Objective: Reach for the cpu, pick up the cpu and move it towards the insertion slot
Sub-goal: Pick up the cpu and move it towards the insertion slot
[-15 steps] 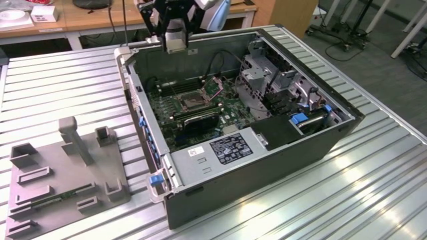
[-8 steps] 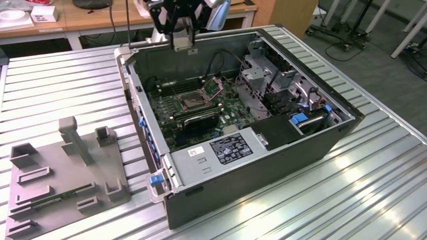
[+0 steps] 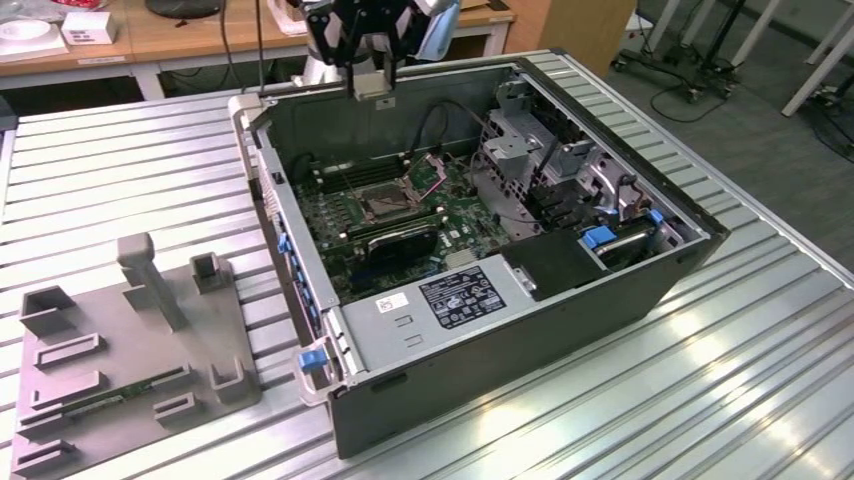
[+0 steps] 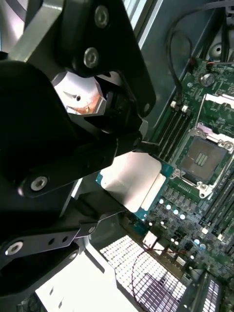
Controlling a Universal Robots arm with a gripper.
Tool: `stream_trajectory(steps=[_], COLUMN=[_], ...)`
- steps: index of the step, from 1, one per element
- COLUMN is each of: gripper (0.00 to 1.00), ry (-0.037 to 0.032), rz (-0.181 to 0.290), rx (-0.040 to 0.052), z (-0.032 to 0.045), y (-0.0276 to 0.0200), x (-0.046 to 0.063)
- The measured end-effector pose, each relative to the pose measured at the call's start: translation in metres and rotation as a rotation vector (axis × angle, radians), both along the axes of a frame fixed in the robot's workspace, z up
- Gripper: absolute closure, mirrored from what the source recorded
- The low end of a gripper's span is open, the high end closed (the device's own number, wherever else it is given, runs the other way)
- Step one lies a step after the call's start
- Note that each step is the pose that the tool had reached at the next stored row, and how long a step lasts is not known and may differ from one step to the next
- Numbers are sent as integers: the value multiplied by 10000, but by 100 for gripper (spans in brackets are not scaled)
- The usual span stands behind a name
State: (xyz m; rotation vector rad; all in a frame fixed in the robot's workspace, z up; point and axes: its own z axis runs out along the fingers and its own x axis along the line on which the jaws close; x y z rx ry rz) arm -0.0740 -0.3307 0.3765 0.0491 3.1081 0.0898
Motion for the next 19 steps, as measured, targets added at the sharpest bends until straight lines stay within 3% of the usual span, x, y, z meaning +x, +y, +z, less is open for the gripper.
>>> stream_trajectory(steps=[6, 10, 19], gripper=[45, 45, 45], ry=[-1, -9, -21], rz=[2, 5, -31], rx=[1, 1, -14], z=[-13, -22, -31], y=[128, 158, 178], x=[72, 150, 159])
